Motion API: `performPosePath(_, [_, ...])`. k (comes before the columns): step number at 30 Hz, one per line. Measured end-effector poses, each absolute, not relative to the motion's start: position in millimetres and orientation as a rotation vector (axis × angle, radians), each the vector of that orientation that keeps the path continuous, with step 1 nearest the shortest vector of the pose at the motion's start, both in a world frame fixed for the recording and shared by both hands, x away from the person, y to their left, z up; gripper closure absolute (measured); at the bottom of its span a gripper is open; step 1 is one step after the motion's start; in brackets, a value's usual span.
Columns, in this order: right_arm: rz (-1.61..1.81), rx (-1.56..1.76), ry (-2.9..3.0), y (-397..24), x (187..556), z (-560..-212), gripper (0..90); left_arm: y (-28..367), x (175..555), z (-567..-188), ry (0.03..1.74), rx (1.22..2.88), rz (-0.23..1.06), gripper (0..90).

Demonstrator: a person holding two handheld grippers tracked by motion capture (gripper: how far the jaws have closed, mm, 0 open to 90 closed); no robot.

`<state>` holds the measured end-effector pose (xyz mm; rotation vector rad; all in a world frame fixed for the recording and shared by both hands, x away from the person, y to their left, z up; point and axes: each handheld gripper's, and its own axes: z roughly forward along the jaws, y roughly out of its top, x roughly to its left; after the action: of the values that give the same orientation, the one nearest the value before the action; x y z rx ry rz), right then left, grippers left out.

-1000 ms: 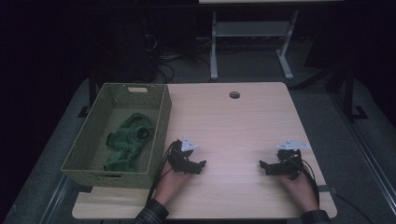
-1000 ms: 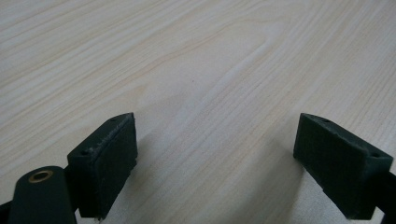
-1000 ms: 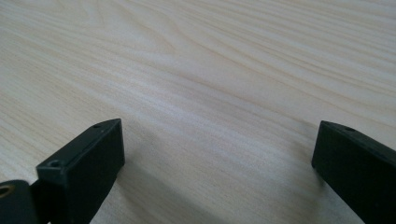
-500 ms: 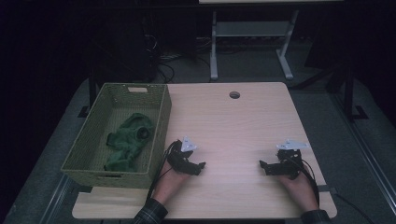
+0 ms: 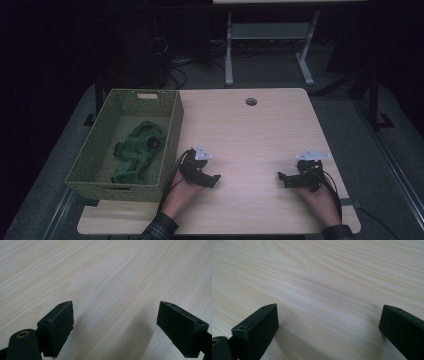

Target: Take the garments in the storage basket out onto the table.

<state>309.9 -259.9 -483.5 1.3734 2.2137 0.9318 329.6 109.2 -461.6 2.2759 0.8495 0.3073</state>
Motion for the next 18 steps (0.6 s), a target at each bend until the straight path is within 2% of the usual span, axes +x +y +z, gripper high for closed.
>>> performPosePath(18, [0.932, 1.373, 2.214, -260.0, 309.9, -483.6, 2.0, 110.4, 329.7, -439.3, 0.87, 2.265, 0.255, 13.5])
